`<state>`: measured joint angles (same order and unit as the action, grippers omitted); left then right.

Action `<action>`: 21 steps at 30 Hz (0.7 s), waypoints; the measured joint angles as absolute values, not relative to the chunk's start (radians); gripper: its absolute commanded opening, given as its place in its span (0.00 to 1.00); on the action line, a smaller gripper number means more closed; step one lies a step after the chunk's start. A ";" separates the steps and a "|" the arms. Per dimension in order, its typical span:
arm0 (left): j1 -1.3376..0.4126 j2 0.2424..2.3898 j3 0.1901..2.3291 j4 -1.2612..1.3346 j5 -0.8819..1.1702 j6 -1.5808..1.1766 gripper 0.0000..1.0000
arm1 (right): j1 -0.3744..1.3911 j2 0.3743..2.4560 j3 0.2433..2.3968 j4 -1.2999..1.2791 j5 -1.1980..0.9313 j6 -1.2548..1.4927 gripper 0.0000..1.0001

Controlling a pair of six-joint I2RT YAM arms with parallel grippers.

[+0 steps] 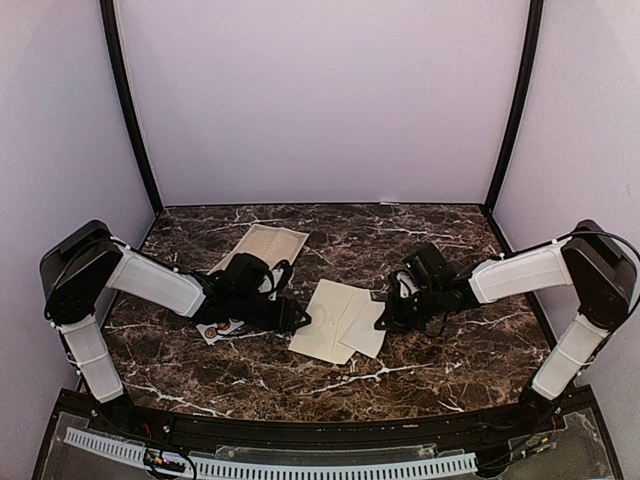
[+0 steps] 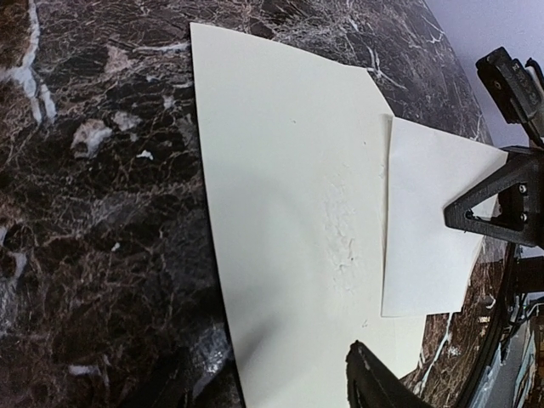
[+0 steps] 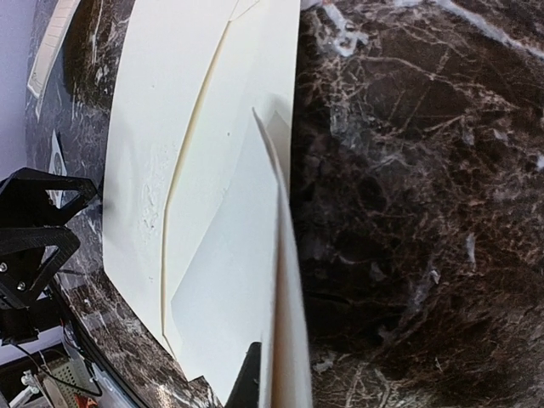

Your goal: Place the letter into the envelope and seal it

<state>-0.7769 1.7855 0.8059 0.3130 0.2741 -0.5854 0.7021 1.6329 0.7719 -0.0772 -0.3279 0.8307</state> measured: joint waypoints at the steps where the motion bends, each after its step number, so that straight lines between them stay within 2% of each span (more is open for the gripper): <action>1: -0.777 1.789 0.809 0.316 0.274 -0.583 0.59 | 0.702 1.639 0.778 -0.077 -0.331 0.827 0.00; 21: -0.776 1.827 0.830 0.350 0.313 -0.583 0.54 | 0.714 1.759 0.901 -0.090 -0.363 0.777 0.00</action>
